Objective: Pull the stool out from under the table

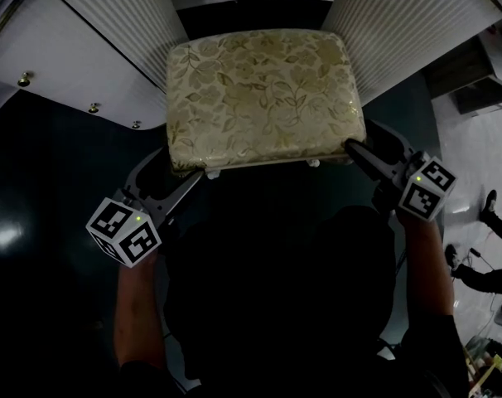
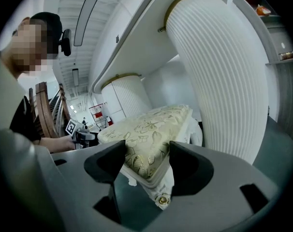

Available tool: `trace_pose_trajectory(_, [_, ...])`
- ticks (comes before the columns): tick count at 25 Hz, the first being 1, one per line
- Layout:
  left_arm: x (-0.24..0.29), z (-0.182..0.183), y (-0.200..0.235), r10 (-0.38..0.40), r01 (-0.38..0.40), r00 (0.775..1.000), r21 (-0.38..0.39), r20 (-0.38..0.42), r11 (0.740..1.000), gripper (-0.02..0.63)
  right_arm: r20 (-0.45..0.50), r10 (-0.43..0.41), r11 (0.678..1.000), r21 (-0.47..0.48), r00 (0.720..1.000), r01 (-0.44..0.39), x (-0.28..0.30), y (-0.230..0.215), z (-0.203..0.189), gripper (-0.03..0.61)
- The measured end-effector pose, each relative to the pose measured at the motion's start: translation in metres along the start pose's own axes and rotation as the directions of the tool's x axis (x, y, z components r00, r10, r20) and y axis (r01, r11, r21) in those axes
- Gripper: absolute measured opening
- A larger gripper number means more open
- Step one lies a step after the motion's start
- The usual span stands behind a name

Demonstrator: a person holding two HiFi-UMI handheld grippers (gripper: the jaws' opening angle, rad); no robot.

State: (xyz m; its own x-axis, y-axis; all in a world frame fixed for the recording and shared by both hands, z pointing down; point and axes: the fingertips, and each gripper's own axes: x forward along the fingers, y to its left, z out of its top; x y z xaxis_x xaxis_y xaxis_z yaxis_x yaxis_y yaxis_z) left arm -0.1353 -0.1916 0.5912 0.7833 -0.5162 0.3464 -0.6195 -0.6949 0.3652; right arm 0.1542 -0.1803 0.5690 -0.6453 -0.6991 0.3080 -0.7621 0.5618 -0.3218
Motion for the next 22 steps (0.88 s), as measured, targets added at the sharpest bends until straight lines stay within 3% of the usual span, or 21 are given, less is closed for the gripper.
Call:
trace_pose_trajectory(3, [-0.002, -0.002, -0.002, -0.015, 0.017, 0.999, 0.044, -0.048, 0.999, 0.36, 0.012, -0.011, 1.0, 0.009, 1.0, 0.011, 0.0, 0.001, 0.0, 0.267])
trace_pose_trajectory(6, [-0.001, -0.001, -0.001, -0.006, 0.008, 0.999, 0.051, -0.049, 0.999, 0.359, 0.022, -0.019, 1.0, -0.001, 1.0, 0.019, 0.0, 0.002, 0.001, 0.265])
trace_pose_trajectory(12, [0.005, 0.006, 0.003, 0.016, -0.024, 0.996, -0.087, -0.088, 0.996, 0.365, -0.059, -0.056, 0.998, 0.031, 0.997, 0.058, 0.002, 0.002, 0.002, 0.264])
trace_pose_trajectory(17, [0.005, 0.011, 0.006, 0.003, -0.033, 0.992, -0.225, -0.13, 0.974, 0.364, -0.17, -0.096, 0.991, 0.074, 0.981, 0.11, 0.004, 0.0, 0.0, 0.264])
trace_pose_trajectory(22, [0.006, 0.01, 0.006, 0.04, -0.097, 0.956, -0.186, -0.289, 0.978, 0.365, -0.252, -0.119, 0.983, 0.108, 0.96, 0.15, 0.011, 0.004, 0.003, 0.264])
